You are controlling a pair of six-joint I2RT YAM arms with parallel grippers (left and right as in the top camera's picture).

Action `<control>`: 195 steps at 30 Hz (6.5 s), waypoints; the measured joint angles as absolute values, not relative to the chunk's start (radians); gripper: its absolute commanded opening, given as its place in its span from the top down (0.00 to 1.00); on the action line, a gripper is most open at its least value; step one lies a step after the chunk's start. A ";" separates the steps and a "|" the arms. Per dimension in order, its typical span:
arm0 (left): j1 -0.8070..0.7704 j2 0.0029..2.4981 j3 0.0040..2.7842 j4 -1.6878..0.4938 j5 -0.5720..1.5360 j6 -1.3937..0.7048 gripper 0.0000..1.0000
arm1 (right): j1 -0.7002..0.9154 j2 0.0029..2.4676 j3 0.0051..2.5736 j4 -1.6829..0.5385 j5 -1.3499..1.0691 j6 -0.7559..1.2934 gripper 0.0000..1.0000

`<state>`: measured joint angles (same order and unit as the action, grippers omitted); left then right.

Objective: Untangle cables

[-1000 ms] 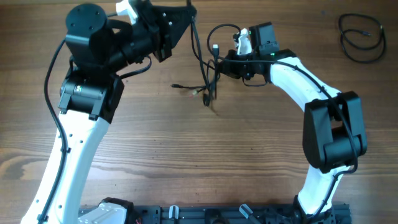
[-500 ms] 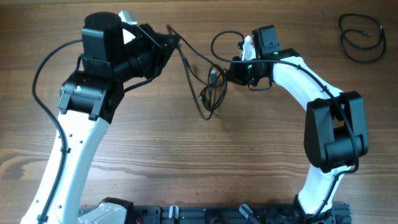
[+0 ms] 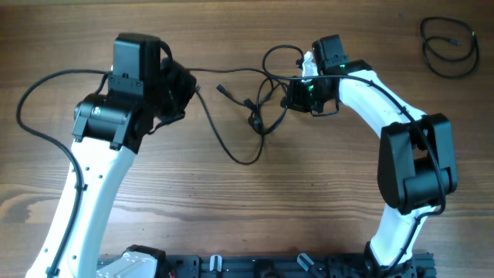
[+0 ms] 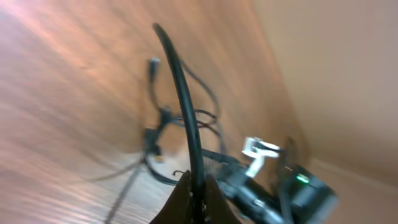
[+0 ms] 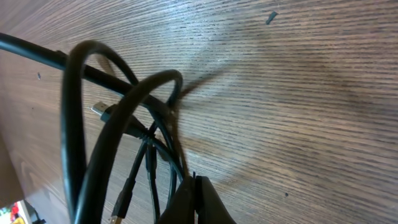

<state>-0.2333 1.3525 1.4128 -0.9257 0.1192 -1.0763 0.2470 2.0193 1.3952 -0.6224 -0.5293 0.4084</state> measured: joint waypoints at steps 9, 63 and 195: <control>-0.234 1.362 1.413 -1.079 -0.032 -1.067 0.96 | 0.247 2.019 1.395 -0.620 -0.534 0.395 0.75; -0.233 1.451 1.267 -0.904 -0.056 -1.036 0.96 | 0.134 1.956 1.436 -0.691 -0.544 0.364 0.34; -0.155 1.192 1.266 -0.726 -0.213 -0.797 0.96 | 0.437 2.123 1.548 -0.777 0.178 0.492 0.96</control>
